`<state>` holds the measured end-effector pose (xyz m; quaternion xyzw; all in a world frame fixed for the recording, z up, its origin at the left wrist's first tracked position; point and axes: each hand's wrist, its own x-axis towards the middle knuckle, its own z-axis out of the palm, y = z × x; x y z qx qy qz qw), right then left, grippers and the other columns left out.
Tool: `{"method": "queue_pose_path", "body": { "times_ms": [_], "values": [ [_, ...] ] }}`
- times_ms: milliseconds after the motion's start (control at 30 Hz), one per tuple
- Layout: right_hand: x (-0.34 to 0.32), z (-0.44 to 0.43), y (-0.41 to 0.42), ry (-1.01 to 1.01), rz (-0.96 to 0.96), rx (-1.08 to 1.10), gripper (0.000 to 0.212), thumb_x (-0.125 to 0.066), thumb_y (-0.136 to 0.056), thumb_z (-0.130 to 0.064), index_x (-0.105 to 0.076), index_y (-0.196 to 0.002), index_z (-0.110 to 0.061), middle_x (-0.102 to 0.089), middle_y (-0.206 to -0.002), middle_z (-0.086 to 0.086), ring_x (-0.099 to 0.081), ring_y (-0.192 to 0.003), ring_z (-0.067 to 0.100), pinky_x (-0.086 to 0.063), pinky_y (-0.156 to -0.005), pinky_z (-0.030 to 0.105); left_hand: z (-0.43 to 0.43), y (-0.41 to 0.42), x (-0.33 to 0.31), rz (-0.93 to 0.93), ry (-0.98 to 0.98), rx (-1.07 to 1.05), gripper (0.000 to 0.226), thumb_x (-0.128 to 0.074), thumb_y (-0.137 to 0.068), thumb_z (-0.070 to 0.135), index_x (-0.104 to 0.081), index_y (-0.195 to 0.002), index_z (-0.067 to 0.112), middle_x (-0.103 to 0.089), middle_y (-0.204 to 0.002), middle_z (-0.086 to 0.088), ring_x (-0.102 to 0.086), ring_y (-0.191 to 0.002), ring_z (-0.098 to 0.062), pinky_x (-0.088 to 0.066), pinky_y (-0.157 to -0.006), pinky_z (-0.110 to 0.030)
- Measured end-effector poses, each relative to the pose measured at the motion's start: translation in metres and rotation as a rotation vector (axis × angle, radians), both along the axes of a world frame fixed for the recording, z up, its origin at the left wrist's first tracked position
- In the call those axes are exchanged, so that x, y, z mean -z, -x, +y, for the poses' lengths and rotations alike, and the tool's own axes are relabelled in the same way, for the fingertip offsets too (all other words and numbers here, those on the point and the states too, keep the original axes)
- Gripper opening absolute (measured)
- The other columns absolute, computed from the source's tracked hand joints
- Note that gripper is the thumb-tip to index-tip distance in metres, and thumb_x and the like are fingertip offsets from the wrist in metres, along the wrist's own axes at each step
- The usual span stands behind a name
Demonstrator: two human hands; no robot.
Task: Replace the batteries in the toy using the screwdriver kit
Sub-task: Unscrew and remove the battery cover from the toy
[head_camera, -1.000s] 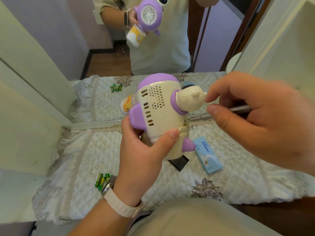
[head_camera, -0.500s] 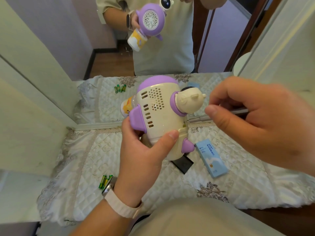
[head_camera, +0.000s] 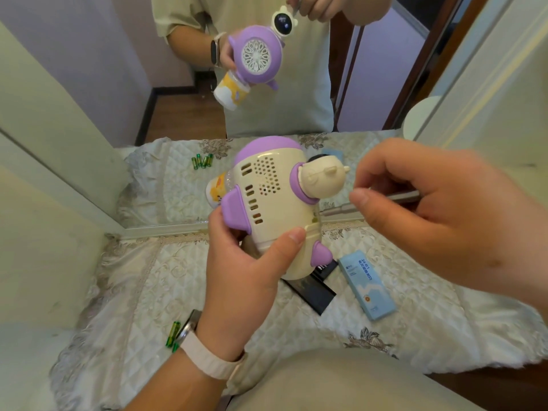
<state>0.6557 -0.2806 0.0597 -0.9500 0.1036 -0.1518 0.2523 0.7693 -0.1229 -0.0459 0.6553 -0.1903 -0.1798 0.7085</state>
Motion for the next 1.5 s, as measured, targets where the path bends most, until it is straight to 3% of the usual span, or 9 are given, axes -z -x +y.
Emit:
{"method": "queue_pose_path", "body": {
  "times_ms": [100, 300, 400, 567, 667, 900, 1133, 1267, 1500],
  "values": [
    [0.002, -0.001, -0.003, 0.009, 0.016, -0.004, 0.005, -0.054, -0.088, -0.034, -0.057, -0.089, -0.029, -0.057, -0.061, -0.004, -0.054, -0.056, 0.018, -0.044, -0.058, 0.032, -0.001, -0.001, 0.003, 0.017, 0.005, -0.004, 0.074, -0.079, -0.063, 0.043, -0.052, -0.124, 0.013, -0.069, -0.111, -0.011, -0.07, -0.092, -0.02, -0.053, -0.065, -0.027],
    [0.005, -0.002, -0.009, 0.003, 0.024, -0.03, 0.009, -0.059, -0.086, -0.031, -0.054, -0.093, -0.033, -0.05, -0.077, -0.011, -0.052, -0.064, 0.016, -0.042, -0.055, 0.027, 0.0, -0.004, 0.007, 0.021, 0.005, -0.016, 0.073, -0.079, -0.062, 0.042, -0.052, -0.124, 0.015, -0.07, -0.11, -0.006, -0.07, -0.092, -0.017, -0.053, -0.066, -0.028],
    [0.006, 0.0, -0.012, 0.024, 0.029, -0.035, 0.014, -0.06, -0.08, -0.029, -0.054, -0.091, -0.033, -0.047, -0.078, -0.012, -0.05, -0.065, 0.017, -0.041, -0.056, 0.024, 0.002, -0.005, 0.009, 0.027, -0.003, -0.027, 0.072, -0.079, -0.062, 0.043, -0.052, -0.124, 0.018, -0.07, -0.112, -0.004, -0.07, -0.097, -0.018, -0.055, -0.07, -0.033],
    [0.008, -0.001, -0.015, -0.007, 0.044, -0.028, 0.014, -0.047, -0.086, -0.046, -0.052, -0.09, -0.033, -0.055, -0.064, -0.006, -0.054, -0.058, 0.014, -0.043, -0.053, 0.031, 0.003, -0.006, 0.013, 0.038, -0.019, -0.027, 0.071, -0.079, -0.063, 0.042, -0.052, -0.125, 0.019, -0.069, -0.116, -0.003, -0.069, -0.104, -0.021, -0.058, -0.083, -0.042],
    [0.009, -0.003, -0.015, 0.006, 0.04, -0.042, 0.014, -0.044, -0.089, -0.044, -0.052, -0.091, -0.033, -0.054, -0.057, -0.003, -0.053, -0.054, 0.019, -0.042, -0.051, 0.034, 0.002, -0.006, 0.014, 0.043, -0.022, -0.024, 0.068, -0.079, -0.064, 0.042, -0.053, -0.123, 0.02, -0.069, -0.115, -0.003, -0.069, -0.104, -0.021, -0.057, -0.084, -0.041],
    [0.006, -0.004, -0.014, 0.015, -0.023, -0.043, 0.01, -0.06, -0.084, -0.03, -0.056, -0.092, -0.026, -0.054, -0.062, -0.006, -0.054, -0.064, 0.016, -0.042, -0.055, 0.028, -0.003, -0.009, 0.014, 0.066, -0.011, 0.004, 0.072, -0.077, -0.068, 0.04, -0.05, -0.13, 0.015, -0.066, -0.12, -0.012, -0.066, -0.109, -0.03, -0.055, -0.09, -0.056],
    [0.005, -0.003, -0.011, 0.024, -0.085, -0.035, 0.012, -0.066, -0.08, -0.024, -0.056, -0.088, -0.024, -0.054, -0.07, -0.009, -0.052, -0.068, 0.017, -0.042, -0.057, 0.024, -0.007, -0.007, 0.014, 0.092, 0.024, 0.027, 0.07, -0.075, -0.069, 0.04, -0.05, -0.127, 0.009, -0.066, -0.115, -0.018, -0.065, -0.104, -0.039, -0.055, -0.078, -0.049],
    [0.007, -0.003, -0.011, 0.046, -0.087, -0.045, 0.01, -0.06, -0.086, -0.028, -0.056, -0.089, -0.02, -0.054, -0.065, -0.006, -0.052, -0.066, 0.018, -0.041, -0.056, 0.028, -0.007, -0.006, 0.014, 0.104, 0.036, 0.025, 0.073, -0.074, -0.066, 0.04, -0.05, -0.127, 0.008, -0.067, -0.113, -0.018, -0.067, -0.099, -0.034, -0.053, -0.073, -0.04],
    [0.009, -0.003, -0.011, 0.027, -0.07, -0.041, 0.004, -0.056, -0.091, -0.026, -0.056, -0.091, -0.022, -0.057, -0.063, -0.003, -0.054, -0.065, 0.019, -0.041, -0.057, 0.029, -0.004, -0.006, 0.014, 0.094, 0.038, 0.04, 0.071, -0.074, -0.068, 0.04, -0.05, -0.127, 0.008, -0.066, -0.114, -0.017, -0.066, -0.101, -0.035, -0.054, -0.073, -0.044]
  ]
}}
